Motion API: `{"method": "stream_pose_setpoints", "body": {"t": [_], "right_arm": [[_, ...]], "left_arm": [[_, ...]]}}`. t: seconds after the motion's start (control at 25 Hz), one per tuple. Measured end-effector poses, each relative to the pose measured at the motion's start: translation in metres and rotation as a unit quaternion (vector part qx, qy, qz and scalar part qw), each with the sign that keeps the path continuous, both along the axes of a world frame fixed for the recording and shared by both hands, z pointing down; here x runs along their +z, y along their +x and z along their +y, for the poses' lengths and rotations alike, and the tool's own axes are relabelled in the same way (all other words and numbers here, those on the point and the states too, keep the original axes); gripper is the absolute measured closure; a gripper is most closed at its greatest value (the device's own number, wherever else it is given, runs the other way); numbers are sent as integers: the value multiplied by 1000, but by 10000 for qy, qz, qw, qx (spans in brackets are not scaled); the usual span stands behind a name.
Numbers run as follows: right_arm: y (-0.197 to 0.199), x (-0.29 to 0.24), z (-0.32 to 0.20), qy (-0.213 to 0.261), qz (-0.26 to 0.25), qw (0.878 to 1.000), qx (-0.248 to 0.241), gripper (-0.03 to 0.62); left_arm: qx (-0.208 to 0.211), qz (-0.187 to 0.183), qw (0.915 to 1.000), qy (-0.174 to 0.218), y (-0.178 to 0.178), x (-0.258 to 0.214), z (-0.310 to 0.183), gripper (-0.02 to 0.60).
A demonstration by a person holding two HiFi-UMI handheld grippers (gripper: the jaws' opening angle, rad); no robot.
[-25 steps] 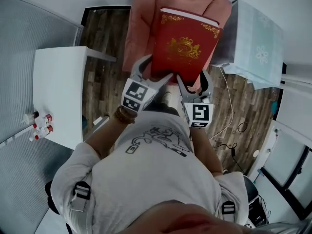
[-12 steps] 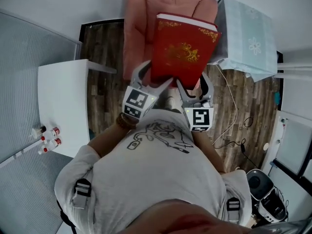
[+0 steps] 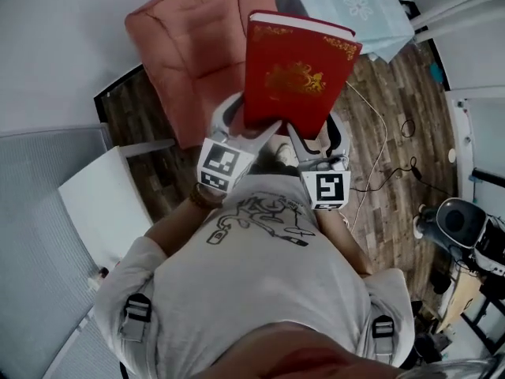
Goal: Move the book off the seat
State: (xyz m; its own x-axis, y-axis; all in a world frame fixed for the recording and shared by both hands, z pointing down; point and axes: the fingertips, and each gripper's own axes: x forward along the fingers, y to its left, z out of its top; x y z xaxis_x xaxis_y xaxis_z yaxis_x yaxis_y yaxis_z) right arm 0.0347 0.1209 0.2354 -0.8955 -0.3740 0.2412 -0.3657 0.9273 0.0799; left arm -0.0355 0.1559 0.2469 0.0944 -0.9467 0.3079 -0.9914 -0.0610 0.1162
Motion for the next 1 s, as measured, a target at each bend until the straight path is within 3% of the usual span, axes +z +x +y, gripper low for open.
{"method": "stream_pose_setpoints", "body": {"t": [0.28,0.52,0.72,1.0], "right_arm": [[109,-1,-34,132,-89,9900,1402,252],[246,7,-60,64,-20,9633,2685,252],[325,17,-88,65,-54,9496,3135,252],[408,11,-114,127,-114,9426,3336,252]], "left_arm": [[1395,53,9902,28,103,4,-53,206],[2686,120,9632,-22,239,8,-101,206],[3100,102,9507,22,319,18,-135,206],[3283,96,9445,60,403,13,-165,206]]}}
